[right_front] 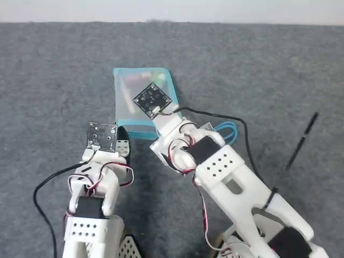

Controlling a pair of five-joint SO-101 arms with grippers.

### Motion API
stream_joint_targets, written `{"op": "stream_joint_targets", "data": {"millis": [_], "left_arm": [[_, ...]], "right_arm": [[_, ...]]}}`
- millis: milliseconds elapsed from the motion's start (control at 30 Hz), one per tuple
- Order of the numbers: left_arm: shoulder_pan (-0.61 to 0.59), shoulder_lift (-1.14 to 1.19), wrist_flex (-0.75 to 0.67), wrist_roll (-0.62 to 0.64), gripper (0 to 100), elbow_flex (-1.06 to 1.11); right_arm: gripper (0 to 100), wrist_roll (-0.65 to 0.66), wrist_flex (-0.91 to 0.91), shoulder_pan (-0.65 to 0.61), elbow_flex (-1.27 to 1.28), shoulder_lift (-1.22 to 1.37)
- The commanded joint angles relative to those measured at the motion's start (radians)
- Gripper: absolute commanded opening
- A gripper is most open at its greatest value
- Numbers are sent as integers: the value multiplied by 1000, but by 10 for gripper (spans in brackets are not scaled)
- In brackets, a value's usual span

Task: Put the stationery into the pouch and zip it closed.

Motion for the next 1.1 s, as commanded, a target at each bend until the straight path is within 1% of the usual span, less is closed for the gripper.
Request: {"op": "stream_joint_targets", "data": {"millis": [0,67,200,267,333,467,533,633,767,867,1000,1067], "left_arm": [[11,-20,-49,14,12,-16],[11,-20,-49,14,12,-15],[11,-20,-49,14,12,-15],[11,-20,-49,14,12,-15],[11,-20,-49,14,12,-15],[11,-20,-49,14,12,-15],[8,-20,-49,14,12,-15],[8,-20,-49,14,12,-15],[9,-20,-49,14,12,-15],[9,-20,-49,14,12,-15],[9,-20,-49,14,12,-15],[9,-20,-49,14,12,-15]], "right_arm": [[182,-60,-48,-1,-57,22],[158,-66,-67,1,-57,45],[60,-68,-61,1,-57,59],[46,-69,-45,1,-58,59],[72,-71,-38,-1,-58,59],[171,-72,-31,-1,-58,59],[195,-72,-4,-1,-61,59],[188,-72,62,-1,-97,59],[188,-72,88,-1,-120,71],[188,-72,76,1,-129,71],[188,-66,5,2,-127,71],[188,-66,-16,22,-127,73]]}}
